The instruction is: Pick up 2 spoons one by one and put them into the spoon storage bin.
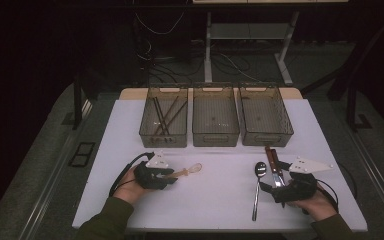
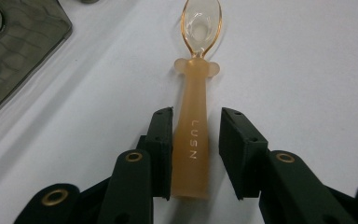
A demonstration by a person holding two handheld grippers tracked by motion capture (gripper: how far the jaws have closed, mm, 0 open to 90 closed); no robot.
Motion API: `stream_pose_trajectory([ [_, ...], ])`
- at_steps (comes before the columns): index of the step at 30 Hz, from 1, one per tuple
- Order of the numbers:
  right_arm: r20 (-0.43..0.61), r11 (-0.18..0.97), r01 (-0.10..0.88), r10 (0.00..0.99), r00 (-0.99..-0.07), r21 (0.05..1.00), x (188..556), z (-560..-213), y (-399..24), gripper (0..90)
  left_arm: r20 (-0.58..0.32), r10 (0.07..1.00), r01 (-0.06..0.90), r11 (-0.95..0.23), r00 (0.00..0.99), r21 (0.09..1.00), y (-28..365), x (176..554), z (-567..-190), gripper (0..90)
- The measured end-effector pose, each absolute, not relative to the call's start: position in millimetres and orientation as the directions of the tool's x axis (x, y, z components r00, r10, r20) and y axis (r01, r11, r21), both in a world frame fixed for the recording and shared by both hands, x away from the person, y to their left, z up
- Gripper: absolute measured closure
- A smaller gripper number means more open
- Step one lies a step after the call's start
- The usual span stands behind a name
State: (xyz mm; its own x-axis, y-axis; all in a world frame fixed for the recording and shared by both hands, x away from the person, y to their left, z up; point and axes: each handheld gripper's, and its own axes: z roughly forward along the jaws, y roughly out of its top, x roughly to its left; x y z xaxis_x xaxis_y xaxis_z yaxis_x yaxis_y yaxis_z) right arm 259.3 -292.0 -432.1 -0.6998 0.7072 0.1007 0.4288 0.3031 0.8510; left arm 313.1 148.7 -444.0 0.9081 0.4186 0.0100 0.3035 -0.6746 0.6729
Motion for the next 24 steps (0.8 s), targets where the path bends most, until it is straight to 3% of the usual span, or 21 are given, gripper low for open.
stream_pose_trajectory([
  [8,0.106,0.297,0.428,0.706,-0.700,0.853,260.2,-431.7,-292.1,3.4,-0.019,0.431,0.329,-0.657,0.902,0.678,150.2,314.9,-444.9,71.8],
  [24,0.103,0.304,0.423,0.697,-0.710,0.854,259.6,-432.5,-291.4,3.5,-0.086,0.458,0.391,-0.628,0.885,0.673,152.6,319.8,-443.8,73.9],
])
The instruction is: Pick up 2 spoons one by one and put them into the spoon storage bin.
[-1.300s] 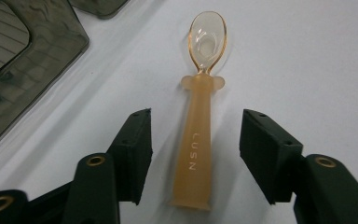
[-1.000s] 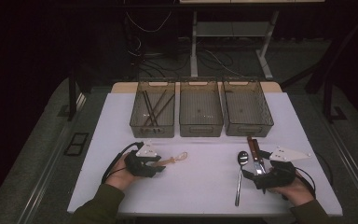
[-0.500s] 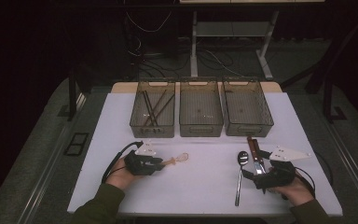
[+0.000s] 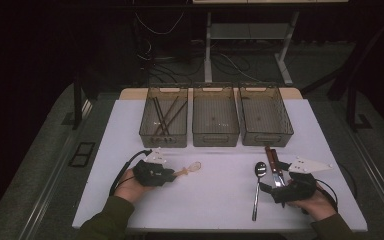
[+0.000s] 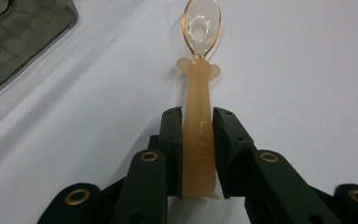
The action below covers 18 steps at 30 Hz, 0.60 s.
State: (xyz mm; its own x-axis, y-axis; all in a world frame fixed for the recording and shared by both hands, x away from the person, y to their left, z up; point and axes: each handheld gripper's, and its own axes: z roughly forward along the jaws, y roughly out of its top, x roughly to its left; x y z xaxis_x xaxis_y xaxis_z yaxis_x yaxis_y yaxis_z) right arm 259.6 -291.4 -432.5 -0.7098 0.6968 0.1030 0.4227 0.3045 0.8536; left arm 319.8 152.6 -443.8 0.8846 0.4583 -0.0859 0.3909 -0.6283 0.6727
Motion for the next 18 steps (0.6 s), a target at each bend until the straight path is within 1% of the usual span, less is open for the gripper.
stream_pose_trajectory([
  [5,0.124,0.291,0.432,0.692,-0.711,0.853,260.0,-434.4,-296.7,3.5,-0.116,0.451,0.402,-0.614,0.885,0.679,151.7,318.8,-442.3,73.9],
  [18,0.131,0.292,0.442,0.693,-0.709,0.848,262.1,-436.3,-294.9,3.5,-0.126,0.452,0.400,-0.585,0.883,0.706,141.1,311.9,-425.5,73.8],
])
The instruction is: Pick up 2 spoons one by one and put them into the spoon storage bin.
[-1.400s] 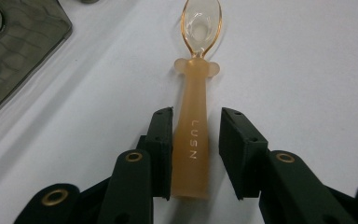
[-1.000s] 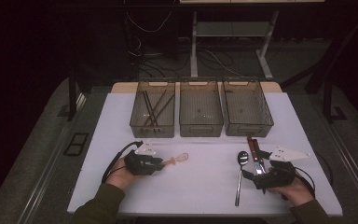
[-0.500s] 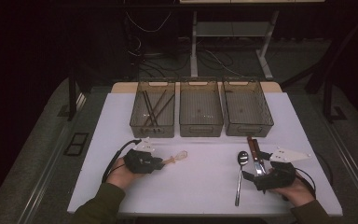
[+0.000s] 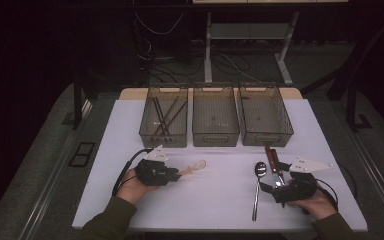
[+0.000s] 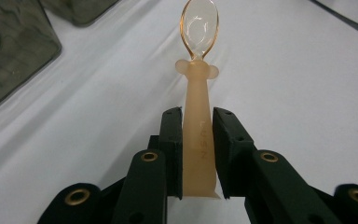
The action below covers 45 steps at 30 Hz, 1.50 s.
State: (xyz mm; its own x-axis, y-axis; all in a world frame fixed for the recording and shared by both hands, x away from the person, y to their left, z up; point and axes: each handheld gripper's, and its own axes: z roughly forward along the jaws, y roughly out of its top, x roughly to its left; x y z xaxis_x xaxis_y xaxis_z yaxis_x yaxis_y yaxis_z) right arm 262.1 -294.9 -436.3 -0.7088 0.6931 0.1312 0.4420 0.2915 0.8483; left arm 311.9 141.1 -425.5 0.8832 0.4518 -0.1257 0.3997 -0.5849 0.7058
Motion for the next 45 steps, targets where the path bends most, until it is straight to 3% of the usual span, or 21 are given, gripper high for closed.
stream_pose_trajectory([
  [21,0.130,0.287,0.442,0.698,-0.704,0.850,261.9,-434.9,-294.4,3.5,-0.136,0.463,0.389,-0.511,0.876,0.767,129.6,311.8,-401.9,73.8],
  [45,0.139,0.271,0.443,0.704,-0.697,0.854,260.9,-434.2,-296.0,3.5,-0.128,0.501,0.371,-0.422,0.856,0.827,111.8,349.3,-373.0,73.7],
])
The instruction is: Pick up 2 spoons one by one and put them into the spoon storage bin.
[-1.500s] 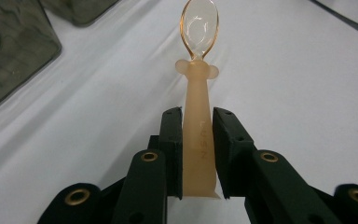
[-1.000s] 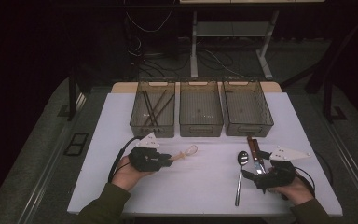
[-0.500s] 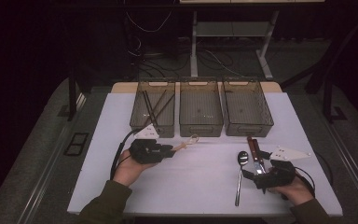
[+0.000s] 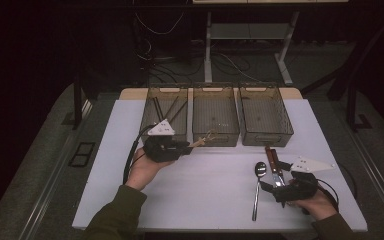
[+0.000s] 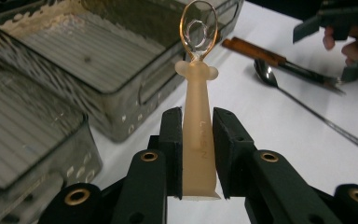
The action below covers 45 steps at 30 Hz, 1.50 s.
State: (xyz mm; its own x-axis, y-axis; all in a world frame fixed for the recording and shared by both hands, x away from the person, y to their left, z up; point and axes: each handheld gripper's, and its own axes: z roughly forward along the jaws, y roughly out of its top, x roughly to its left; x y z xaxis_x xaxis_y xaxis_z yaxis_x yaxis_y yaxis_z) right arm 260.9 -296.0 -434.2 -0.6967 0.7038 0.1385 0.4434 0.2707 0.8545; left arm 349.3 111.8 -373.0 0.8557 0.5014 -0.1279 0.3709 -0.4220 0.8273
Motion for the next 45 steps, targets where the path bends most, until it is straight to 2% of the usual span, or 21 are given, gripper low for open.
stream_pose_trajectory([
  [16,0.140,0.262,0.440,0.707,-0.693,0.859,260.0,-432.8,-296.8,3.5,-0.100,0.538,0.369,-0.420,0.837,0.829,82.2,382.6,-360.8,73.6],
  [33,0.142,0.258,0.437,0.704,-0.696,0.861,259.6,-432.2,-296.9,3.4,-0.122,0.632,0.431,-0.363,0.766,0.826,56.5,417.5,-368.9,73.5],
  [36,0.142,0.258,0.437,0.704,-0.696,0.862,259.5,-432.0,-297.0,3.5,-0.091,0.645,0.432,-0.394,0.759,0.812,51.4,423.5,-369.6,73.5],
  [45,0.142,0.256,0.434,0.703,-0.697,0.864,259.4,-431.4,-297.8,3.5,-0.083,0.676,0.476,-0.421,0.732,0.772,41.0,438.5,-378.3,73.4],
])
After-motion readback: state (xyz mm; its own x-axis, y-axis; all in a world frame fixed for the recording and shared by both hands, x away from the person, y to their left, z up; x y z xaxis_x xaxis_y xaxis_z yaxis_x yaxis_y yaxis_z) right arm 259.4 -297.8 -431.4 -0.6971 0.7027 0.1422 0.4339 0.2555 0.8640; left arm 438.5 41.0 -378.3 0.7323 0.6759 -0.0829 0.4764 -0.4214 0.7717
